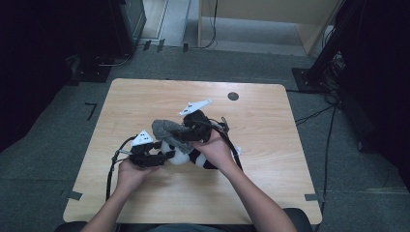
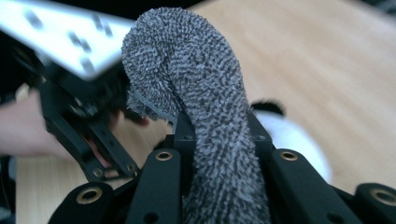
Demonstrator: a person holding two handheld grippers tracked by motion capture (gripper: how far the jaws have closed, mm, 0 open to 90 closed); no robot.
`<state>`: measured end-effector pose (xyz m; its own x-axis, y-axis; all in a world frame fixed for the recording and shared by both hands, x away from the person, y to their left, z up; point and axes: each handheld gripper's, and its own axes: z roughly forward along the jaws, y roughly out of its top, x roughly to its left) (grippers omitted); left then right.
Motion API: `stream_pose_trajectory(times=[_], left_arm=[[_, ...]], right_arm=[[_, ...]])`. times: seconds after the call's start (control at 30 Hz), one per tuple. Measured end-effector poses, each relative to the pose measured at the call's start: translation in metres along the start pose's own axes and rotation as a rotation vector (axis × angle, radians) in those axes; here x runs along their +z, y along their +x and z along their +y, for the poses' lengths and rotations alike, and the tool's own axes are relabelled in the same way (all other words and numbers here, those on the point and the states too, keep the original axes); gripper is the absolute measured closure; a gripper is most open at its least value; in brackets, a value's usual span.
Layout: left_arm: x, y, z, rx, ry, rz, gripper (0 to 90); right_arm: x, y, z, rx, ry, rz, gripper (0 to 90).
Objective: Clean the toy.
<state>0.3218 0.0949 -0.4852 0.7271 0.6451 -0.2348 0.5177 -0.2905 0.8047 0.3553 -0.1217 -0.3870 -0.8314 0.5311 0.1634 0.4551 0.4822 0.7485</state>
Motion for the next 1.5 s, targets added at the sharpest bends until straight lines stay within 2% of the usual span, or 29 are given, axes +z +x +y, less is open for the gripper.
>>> stream_pose_trajectory(times=[0.07, 0.17, 0.23, 0.3, 0.4, 0.7, 0.87, 0.93, 1.07, 1.2, 1.3, 1.37, 1.5], left_arm=[[0.001, 0.000, 0.000, -0.011, 0.007, 0.006, 37.3], [0.001, 0.002, 0.000, -0.021, 0.000, 0.002, 38.4], [0.002, -0.001, 0.001, -0.001, 0.003, 0.019, 40.0], [0.003, -0.002, 0.002, -0.001, 0.009, 0.024, 40.8], [0.003, -0.002, 0.002, -0.007, 0.009, 0.022, 41.3], [0.002, -0.001, 0.003, -0.011, 0.015, 0.014, 41.1], [0.002, 0.004, 0.002, -0.045, 0.003, -0.018, 41.0], [0.002, 0.003, 0.002, -0.046, 0.002, -0.016, 41.0], [0.003, 0.003, 0.003, -0.047, 0.004, -0.016, 41.1], [0.003, 0.003, 0.005, -0.044, 0.006, -0.012, 41.1], [0.004, 0.002, 0.005, -0.037, 0.009, -0.012, 41.0], [0.004, 0.002, 0.005, -0.025, 0.013, -0.008, 40.9], [0.005, 0.003, 0.005, -0.017, 0.013, -0.009, 40.8]], right_arm=[[0.015, -0.002, -0.007, 0.005, 0.062, -0.020, 73.9], [0.020, -0.006, -0.013, 0.006, 0.044, -0.020, 74.3], [0.018, -0.007, -0.012, -0.007, 0.056, -0.034, 74.3], [0.017, -0.010, -0.012, -0.008, 0.061, -0.038, 74.2], [0.013, -0.017, -0.014, 0.017, 0.057, -0.029, 74.0], [-0.001, -0.042, -0.022, 0.093, 0.060, -0.046, 73.7], [-0.009, -0.054, -0.028, 0.117, 0.077, -0.090, 73.8], [-0.010, -0.055, -0.029, 0.118, 0.077, -0.097, 73.8], [-0.012, -0.056, -0.029, 0.094, 0.086, -0.145, 74.1], [-0.016, -0.059, -0.031, 0.100, 0.078, -0.165, 74.2], [-0.023, -0.060, -0.031, 0.109, 0.067, -0.199, 74.3], [-0.027, -0.062, -0.031, 0.123, 0.052, -0.189, 74.2], [-0.036, -0.065, -0.032, 0.162, -0.002, -0.134, 74.4]])
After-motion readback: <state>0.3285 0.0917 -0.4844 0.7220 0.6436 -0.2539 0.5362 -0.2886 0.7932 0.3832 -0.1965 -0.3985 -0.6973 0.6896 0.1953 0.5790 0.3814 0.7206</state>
